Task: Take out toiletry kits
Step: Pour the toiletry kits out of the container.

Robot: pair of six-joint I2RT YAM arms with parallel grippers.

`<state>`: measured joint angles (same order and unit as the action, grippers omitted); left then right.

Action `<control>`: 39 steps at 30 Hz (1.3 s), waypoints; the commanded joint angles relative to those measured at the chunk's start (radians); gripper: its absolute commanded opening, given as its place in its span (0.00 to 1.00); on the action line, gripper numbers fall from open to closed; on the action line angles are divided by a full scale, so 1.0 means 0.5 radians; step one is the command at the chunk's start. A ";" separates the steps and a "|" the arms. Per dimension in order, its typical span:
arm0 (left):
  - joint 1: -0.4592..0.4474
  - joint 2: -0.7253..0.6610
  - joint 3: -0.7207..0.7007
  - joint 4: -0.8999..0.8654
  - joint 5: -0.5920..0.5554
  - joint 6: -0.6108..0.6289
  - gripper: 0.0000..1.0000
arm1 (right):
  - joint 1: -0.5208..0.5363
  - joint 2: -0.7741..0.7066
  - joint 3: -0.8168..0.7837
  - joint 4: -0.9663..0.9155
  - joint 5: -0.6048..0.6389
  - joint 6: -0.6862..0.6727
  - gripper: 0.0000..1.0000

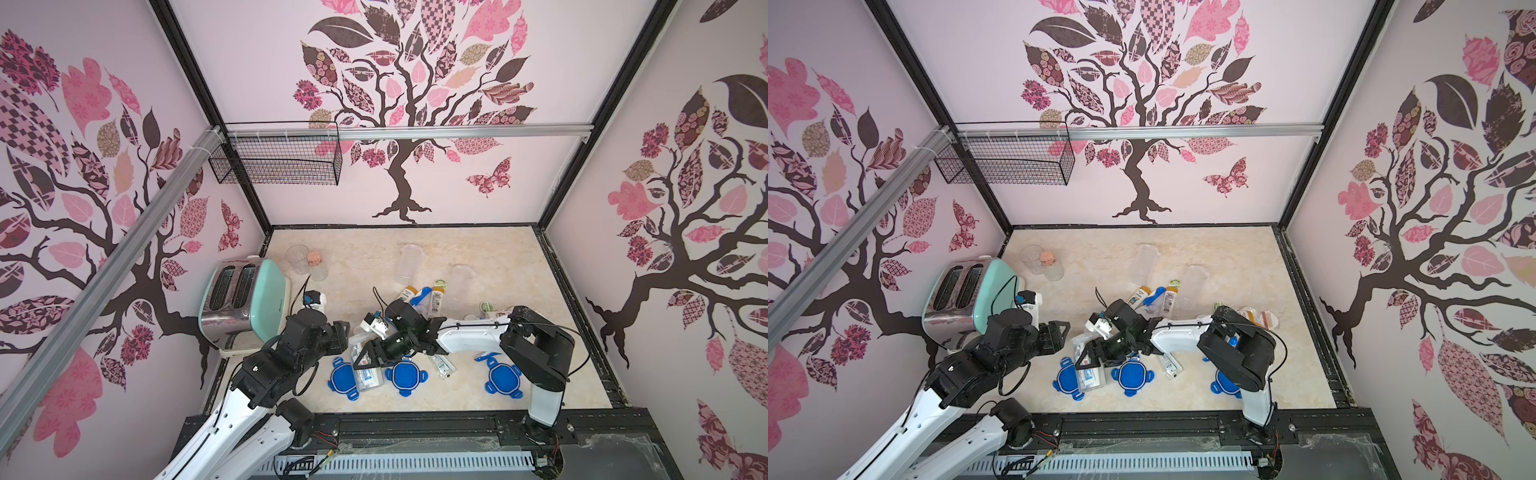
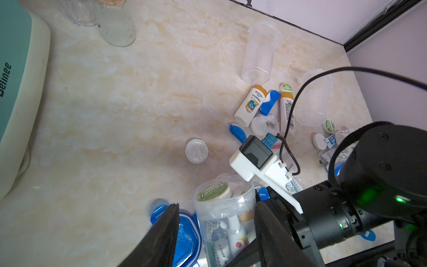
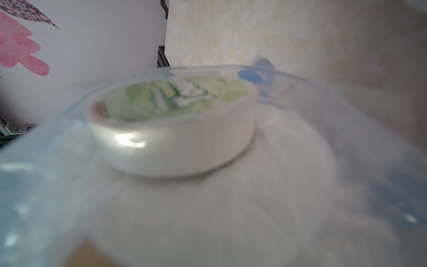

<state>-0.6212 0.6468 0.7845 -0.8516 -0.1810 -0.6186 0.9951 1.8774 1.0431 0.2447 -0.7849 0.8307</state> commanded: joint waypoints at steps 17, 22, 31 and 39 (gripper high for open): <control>-0.019 -0.077 -0.297 0.131 0.042 -0.263 0.62 | -0.030 0.264 0.003 0.685 -0.240 0.919 0.42; -0.090 -0.076 -0.287 0.095 -0.042 -0.287 0.63 | -0.028 0.297 0.009 0.767 -0.232 1.016 0.42; -0.169 -0.083 -0.321 0.098 -0.027 -0.327 0.64 | -0.046 0.353 0.026 0.966 -0.271 1.256 0.43; -0.251 -0.092 -0.368 0.126 -0.093 -0.320 0.68 | -0.085 0.424 0.045 1.227 -0.306 1.526 0.43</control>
<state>-0.7322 0.5945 0.6151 -0.8055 -0.2066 -0.7792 0.9627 2.0880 1.0222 0.7509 -0.9024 1.5284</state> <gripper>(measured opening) 0.680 0.712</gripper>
